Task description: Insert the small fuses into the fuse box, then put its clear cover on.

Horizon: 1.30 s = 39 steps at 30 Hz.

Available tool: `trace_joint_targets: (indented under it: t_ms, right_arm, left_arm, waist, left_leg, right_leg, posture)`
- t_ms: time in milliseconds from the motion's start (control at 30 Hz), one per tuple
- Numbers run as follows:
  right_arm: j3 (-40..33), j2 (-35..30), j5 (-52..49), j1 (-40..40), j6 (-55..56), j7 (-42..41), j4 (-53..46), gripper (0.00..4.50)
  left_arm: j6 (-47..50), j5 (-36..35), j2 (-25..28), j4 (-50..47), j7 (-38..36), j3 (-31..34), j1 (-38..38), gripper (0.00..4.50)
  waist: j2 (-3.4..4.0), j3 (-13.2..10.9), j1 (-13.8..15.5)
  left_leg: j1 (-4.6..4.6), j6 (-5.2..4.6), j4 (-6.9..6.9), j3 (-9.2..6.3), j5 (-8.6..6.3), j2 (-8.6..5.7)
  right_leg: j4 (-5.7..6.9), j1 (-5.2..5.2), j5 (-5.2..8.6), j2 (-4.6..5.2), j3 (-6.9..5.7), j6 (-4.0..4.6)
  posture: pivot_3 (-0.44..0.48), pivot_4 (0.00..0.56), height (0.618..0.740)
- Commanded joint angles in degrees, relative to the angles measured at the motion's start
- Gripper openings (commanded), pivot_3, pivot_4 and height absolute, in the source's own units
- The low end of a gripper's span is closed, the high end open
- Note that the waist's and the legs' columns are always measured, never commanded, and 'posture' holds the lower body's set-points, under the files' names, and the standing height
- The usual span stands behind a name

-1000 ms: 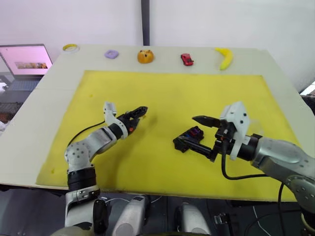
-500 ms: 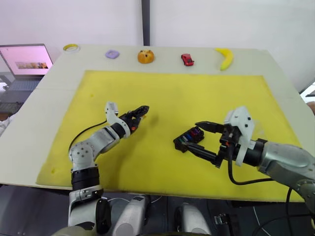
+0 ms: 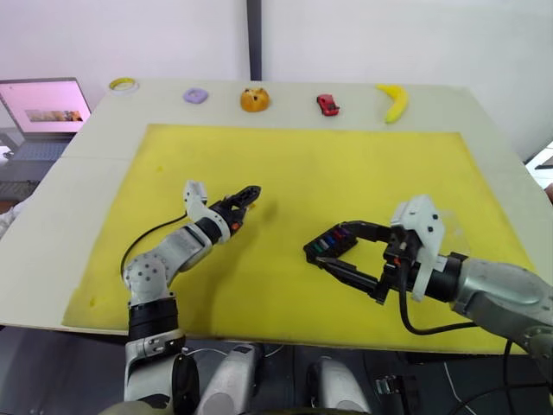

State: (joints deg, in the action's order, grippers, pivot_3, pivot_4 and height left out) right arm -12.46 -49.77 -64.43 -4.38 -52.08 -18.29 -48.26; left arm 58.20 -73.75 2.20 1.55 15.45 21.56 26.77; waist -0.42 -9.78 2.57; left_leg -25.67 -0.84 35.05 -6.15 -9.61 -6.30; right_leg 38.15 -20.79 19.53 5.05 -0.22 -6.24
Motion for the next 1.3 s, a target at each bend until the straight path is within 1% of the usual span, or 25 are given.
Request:
trace_joint_targets:
  t_ms: [33,200,467,800,1267,1300]
  right_arm:
    - [-1.28,-0.26,-0.22,-0.14,1.33,0.02,-1.09,4.39]
    - [-1.57,-0.22,-0.45,-0.03,1.38,0.35,-1.25,4.39]
    - [-2.23,-0.38,-0.84,0.73,1.45,0.74,-1.61,4.39]
    - [-1.76,-0.27,-0.48,0.54,1.59,1.26,-1.4,4.39]
    - [-1.89,-0.17,0.23,0.93,1.9,1.42,-1.17,4.39]
    - [-1.97,-0.19,0.22,0.96,1.89,1.44,-1.13,4.46]
  left_arm:
    - [2.69,-1.15,-0.27,2.66,1.57,-1.09,-0.07,4.5]
    - [2.95,-0.65,-0.13,4.04,1.16,-1.54,0.83,4.5]
    - [4.1,-0.66,-0.4,4.45,0.93,-1.94,0.98,4.5]
    - [6.28,-0.1,-0.24,6.88,-0.17,-2.55,2.71,4.5]
    - [4.99,1.83,-0.65,9.61,-0.55,-1.36,3.76,4.5]
    - [4.88,1.91,-0.65,10.0,-0.45,-1.11,3.75,4.24]
  waist:
    - [0.0,0.0,0.06]
    - [0.0,0.0,0.17]
    - [0.0,0.0,1.13]
    - [0.0,0.0,1.34]
    - [0.0,0.0,1.43]
    - [0.0,0.0,1.45]
  left_leg:
    - [0.0,0.0,0.0,0.0,0.0,0.0]
    - [0.01,0.0,0.0,0.0,0.0,-0.01]
    - [0.01,-0.02,0.01,0.01,-0.02,-0.02]
    - [0.01,-0.03,0.0,0.0,-0.03,-0.04]
    - [0.01,-0.02,0.01,0.0,-0.04,-0.07]
    - [0.01,-0.02,0.01,0.0,-0.04,-0.07]
  right_leg:
    - [0.0,0.0,0.0,0.0,0.0,0.0]
    - [-0.01,0.01,0.0,0.0,0.0,0.0]
    - [-0.06,0.04,0.01,0.01,0.01,0.01]
    - [-0.1,0.05,0.01,0.03,0.0,0.02]
    - [-0.11,0.07,0.02,0.06,0.0,0.03]
    - [-0.12,0.07,0.02,0.06,0.0,0.03]
  posture:
    - [0.0,0.15,0.735]
    - [0.0,0.15,0.735]
    - [0.0,0.15,0.735]
    - [0.0,0.15,0.735]
    - [0.0,0.15,0.735]
    - [0.0,0.15,0.735]
